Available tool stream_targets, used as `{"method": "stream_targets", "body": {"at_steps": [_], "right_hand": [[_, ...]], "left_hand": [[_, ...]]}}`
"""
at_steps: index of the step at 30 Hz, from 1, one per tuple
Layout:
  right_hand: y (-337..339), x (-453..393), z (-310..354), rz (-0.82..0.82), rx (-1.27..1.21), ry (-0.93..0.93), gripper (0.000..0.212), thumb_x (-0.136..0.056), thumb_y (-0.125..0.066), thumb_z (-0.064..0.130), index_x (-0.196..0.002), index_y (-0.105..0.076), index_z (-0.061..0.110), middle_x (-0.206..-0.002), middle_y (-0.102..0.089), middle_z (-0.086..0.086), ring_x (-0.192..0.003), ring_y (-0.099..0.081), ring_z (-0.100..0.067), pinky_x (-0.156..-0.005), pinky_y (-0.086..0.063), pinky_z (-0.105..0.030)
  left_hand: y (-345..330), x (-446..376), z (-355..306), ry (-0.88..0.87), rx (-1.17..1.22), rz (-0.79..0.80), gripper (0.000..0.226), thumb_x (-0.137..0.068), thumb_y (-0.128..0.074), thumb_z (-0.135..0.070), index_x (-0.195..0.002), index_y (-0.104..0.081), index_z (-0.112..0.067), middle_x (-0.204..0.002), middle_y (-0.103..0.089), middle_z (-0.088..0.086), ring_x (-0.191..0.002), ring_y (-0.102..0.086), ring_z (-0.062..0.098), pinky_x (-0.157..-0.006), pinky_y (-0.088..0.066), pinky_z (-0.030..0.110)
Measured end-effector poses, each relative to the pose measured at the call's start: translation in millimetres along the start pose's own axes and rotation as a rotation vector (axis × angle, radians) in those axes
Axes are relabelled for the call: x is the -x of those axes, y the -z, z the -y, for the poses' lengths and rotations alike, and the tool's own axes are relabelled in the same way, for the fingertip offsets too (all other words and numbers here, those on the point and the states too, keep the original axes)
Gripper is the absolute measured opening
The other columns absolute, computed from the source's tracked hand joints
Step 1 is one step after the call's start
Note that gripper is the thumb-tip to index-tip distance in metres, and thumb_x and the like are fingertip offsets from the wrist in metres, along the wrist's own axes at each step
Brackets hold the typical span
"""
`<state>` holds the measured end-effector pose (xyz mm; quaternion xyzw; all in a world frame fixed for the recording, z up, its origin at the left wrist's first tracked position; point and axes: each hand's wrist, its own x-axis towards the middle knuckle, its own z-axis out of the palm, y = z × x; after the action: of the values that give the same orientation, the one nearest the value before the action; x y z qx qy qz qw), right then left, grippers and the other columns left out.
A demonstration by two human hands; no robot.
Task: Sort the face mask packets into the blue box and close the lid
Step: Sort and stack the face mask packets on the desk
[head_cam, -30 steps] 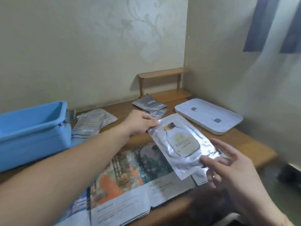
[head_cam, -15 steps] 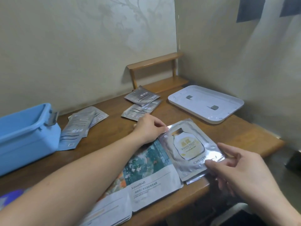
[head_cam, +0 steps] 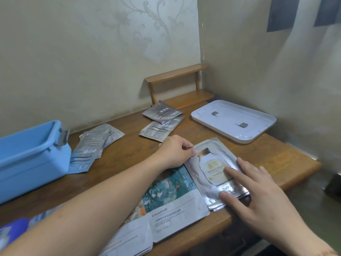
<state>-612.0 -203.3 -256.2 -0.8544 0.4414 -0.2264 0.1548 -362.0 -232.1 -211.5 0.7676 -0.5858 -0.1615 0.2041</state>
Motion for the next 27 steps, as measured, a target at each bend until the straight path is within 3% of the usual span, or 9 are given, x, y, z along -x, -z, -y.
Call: {"method": "stream_targets", "body": {"at_steps": [2, 5, 9, 14, 17, 21, 24, 27], "right_hand": [[6, 1, 6, -0.022, -0.038, 0.025, 0.070, -0.083, -0.041, 0.075, -0.139, -0.051, 0.033, -0.154, -0.034, 0.006, -0.139, -0.023, -0.004, -0.115, -0.010, -0.031], [11, 0, 6, -0.012, -0.055, 0.046, 0.070, -0.081, -0.051, 0.068, -0.143, -0.043, 0.035, -0.155, -0.021, 0.016, -0.131, -0.007, 0.008, -0.109, 0.002, -0.015], [12, -4, -6, 0.058, -0.062, 0.087, 0.086, -0.069, -0.037, 0.087, -0.140, -0.045, 0.039, -0.154, -0.024, 0.022, -0.136, -0.020, 0.010, -0.115, -0.012, -0.021], [21, -13, -19, 0.133, -0.115, 0.111, 0.092, -0.059, -0.046, 0.091, -0.134, -0.052, 0.039, -0.146, -0.026, 0.036, -0.129, -0.026, 0.016, -0.102, -0.032, -0.021], [23, -17, -21, 0.160, -0.098, 0.127, 0.099, -0.052, -0.052, 0.091, -0.133, -0.056, 0.035, -0.142, -0.027, 0.039, -0.128, -0.029, 0.015, -0.099, -0.033, -0.020], [25, -20, -19, 0.201, -0.040, 0.134, 0.107, -0.046, -0.044, 0.094, -0.139, -0.046, 0.042, -0.140, -0.017, 0.045, -0.128, -0.033, 0.010, -0.104, -0.033, -0.020], [24, -18, -20, 0.188, -0.003, 0.155, 0.101, -0.053, -0.042, 0.093, -0.139, -0.047, 0.041, -0.145, -0.021, 0.039, -0.125, -0.036, 0.008, -0.101, -0.036, -0.021], [25, -13, -20, 0.128, 0.054, 0.238, 0.084, -0.069, -0.042, 0.086, -0.133, -0.057, 0.033, -0.147, -0.039, 0.022, -0.117, -0.053, -0.002, -0.089, -0.043, -0.022]], "left_hand": [[-1, 2, -1, -0.012, -0.014, -0.004, 0.024, -0.090, -0.061, -0.049, -0.097, -0.077, -0.032, -0.108, -0.072, -0.012, -0.105, -0.060, 0.015, -0.100, -0.046, 0.041], [-5, 4, -3, -0.042, -0.077, 0.008, 0.032, -0.090, -0.056, -0.056, -0.093, -0.076, -0.031, -0.091, -0.071, -0.007, -0.093, -0.060, 0.017, -0.089, -0.046, 0.037], [-4, 3, -2, -0.057, -0.188, 0.012, 0.038, -0.087, -0.049, -0.066, -0.097, -0.070, -0.036, -0.104, -0.064, -0.009, -0.105, -0.055, 0.018, -0.096, -0.042, 0.049], [-2, 9, -2, -0.078, -0.220, 0.034, 0.044, -0.089, -0.047, -0.066, -0.094, -0.066, -0.027, -0.100, -0.053, -0.005, -0.102, -0.050, 0.020, -0.097, -0.037, 0.049], [-1, 12, -4, -0.087, -0.238, 0.057, 0.045, -0.088, -0.048, -0.068, -0.092, -0.065, -0.027, -0.095, -0.047, -0.006, -0.099, -0.048, 0.020, -0.094, -0.035, 0.046], [-2, 15, -6, -0.092, -0.225, 0.075, 0.048, -0.083, -0.051, -0.072, -0.082, -0.061, -0.025, -0.093, -0.044, -0.006, -0.097, -0.049, 0.021, -0.093, -0.035, 0.046], [-4, 17, -5, -0.090, -0.249, 0.092, 0.050, -0.080, -0.049, -0.076, -0.093, -0.064, -0.030, -0.097, -0.045, -0.006, -0.102, -0.048, 0.020, -0.090, -0.033, 0.044], [-2, 18, -6, -0.086, -0.258, 0.107, 0.054, -0.079, -0.048, -0.079, -0.101, -0.064, -0.032, -0.101, -0.045, -0.006, -0.106, -0.047, 0.021, -0.091, -0.033, 0.045]]}}
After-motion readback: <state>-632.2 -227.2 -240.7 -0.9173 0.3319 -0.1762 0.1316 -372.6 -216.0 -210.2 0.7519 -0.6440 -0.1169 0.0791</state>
